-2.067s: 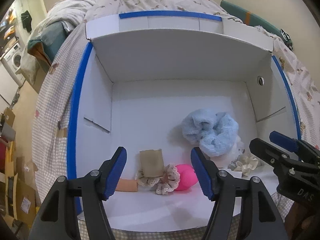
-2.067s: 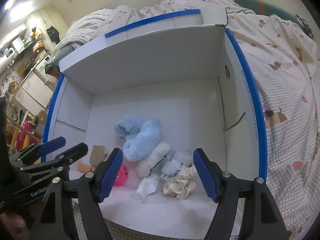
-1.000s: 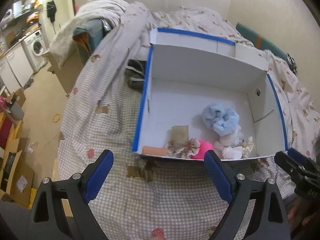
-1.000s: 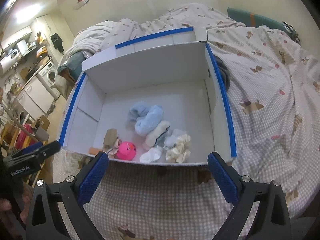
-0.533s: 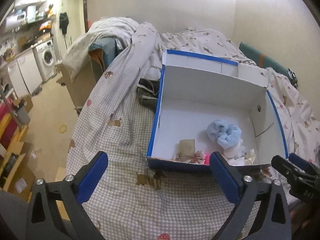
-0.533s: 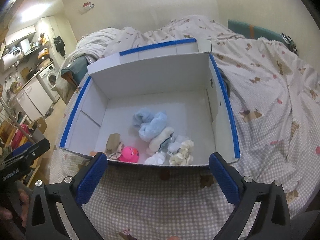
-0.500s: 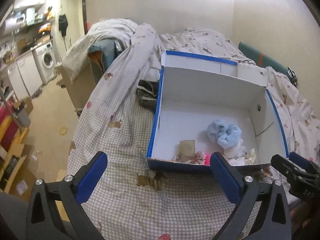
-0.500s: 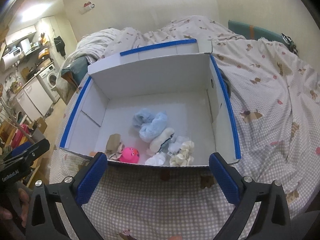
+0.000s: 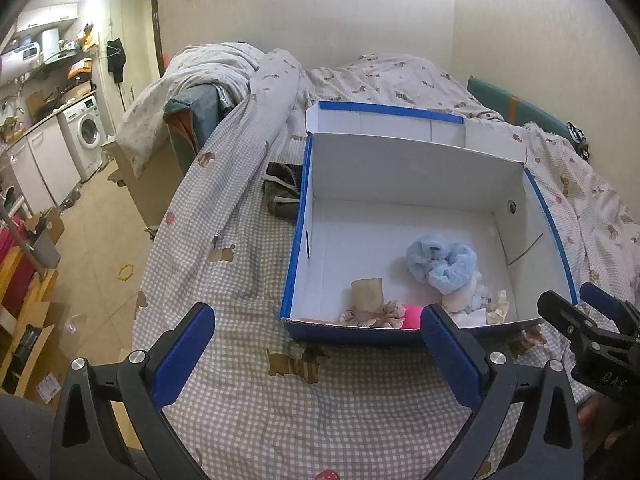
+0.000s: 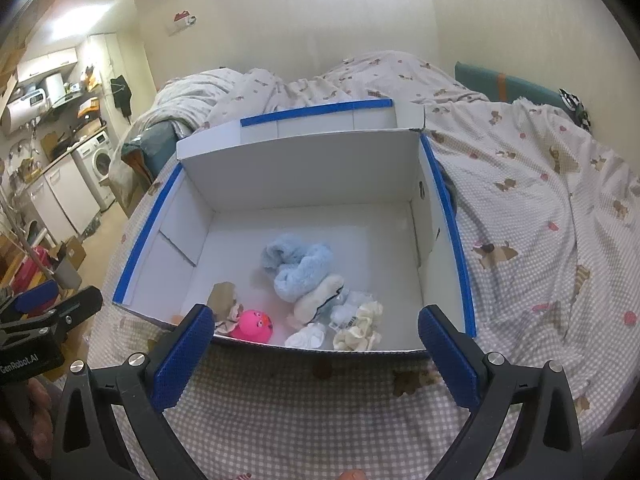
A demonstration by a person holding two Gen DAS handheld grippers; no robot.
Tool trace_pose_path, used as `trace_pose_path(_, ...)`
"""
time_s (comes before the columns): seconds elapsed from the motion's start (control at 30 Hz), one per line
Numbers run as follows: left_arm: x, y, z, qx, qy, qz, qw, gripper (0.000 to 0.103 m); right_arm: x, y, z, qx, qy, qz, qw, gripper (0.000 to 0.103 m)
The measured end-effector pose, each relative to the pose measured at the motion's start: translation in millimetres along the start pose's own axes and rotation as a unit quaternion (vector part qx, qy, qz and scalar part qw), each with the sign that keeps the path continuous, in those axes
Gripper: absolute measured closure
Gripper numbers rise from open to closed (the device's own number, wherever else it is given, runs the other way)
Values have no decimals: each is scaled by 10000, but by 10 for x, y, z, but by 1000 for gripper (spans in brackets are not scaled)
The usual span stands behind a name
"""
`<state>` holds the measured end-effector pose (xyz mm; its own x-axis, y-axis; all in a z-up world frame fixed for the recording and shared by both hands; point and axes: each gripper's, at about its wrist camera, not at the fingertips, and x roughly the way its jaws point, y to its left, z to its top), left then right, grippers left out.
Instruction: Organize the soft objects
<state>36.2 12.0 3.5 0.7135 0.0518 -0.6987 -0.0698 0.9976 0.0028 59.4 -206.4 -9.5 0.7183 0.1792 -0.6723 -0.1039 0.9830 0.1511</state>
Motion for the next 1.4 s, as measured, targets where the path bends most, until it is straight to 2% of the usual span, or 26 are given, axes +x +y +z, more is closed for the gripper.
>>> trace_pose_path(0.4,-14,20,12,-65,-23,-36,10000,1,-10,11,8,-27,-59,-28,10000,0)
trace_pose_path(0.8,-11,3,16,-80,-44,-30,10000,1,-81,-21,56,-49,-304,-48,9995,0)
trace_pose_path(1.4,-5,20,5,-83,-9,-25,10000,1,-64,-13,62,-72,-297,-78,9995,0)
